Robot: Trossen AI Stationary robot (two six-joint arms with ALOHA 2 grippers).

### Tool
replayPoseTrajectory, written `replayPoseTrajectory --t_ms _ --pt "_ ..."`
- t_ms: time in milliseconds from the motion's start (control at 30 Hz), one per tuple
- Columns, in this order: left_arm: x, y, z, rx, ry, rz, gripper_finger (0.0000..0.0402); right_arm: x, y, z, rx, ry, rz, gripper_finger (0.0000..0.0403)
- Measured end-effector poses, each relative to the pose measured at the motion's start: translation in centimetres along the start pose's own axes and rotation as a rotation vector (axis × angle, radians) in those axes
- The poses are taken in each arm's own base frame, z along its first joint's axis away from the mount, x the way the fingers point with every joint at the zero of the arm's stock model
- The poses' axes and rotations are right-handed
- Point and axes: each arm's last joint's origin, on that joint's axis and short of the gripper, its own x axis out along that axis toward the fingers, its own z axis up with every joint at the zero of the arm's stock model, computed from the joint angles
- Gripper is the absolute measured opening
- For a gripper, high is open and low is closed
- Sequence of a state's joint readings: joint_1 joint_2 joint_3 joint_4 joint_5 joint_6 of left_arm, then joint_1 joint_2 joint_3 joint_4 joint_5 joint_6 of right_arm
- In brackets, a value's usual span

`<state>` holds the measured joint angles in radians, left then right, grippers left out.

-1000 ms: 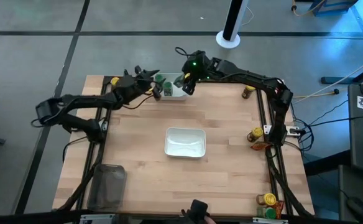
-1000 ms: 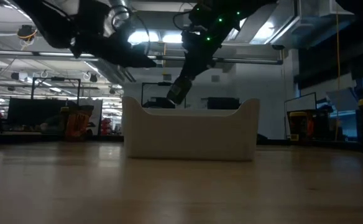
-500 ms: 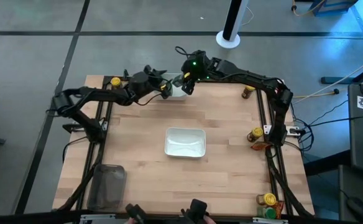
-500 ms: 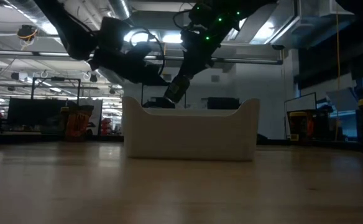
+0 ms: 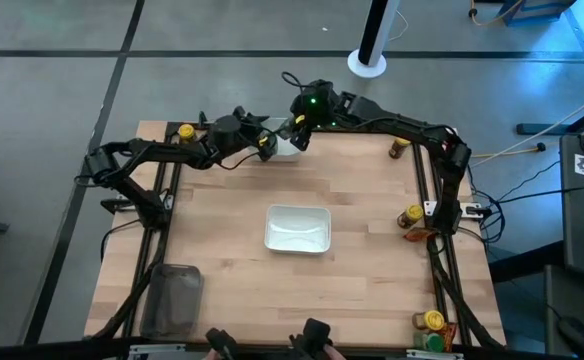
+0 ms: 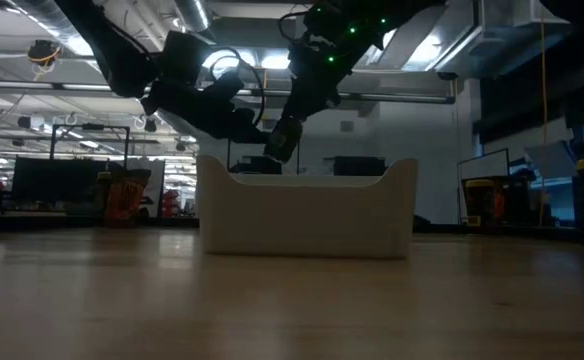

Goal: Sort spices by type
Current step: Put the top green seasoning bottle into the top white bin

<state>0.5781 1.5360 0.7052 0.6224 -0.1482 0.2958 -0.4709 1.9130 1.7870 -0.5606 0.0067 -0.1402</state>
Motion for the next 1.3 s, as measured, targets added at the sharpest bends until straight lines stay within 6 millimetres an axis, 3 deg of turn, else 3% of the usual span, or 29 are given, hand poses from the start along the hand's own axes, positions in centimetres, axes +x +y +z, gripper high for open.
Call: replayPoseTrajectory --t_ms 500,733,1300 --pt "0.0 -0.1 0.0 0.006 0.000 -0.011 0.0235 0.0 0.0 0.3 0.001 -0.029 -0.005 0.0216" --pt "-0.9 0.6 1.3 -0.025 -0.030 0.086 0.0235 0.0 0.1 -0.2 0.001 0.018 0.019 0.0216" --pt "-0.6 0.5 0.5 -0.042 0.017 0.042 0.0235 0.0 0.1 0.7 0.009 -0.084 0.062 0.0216"
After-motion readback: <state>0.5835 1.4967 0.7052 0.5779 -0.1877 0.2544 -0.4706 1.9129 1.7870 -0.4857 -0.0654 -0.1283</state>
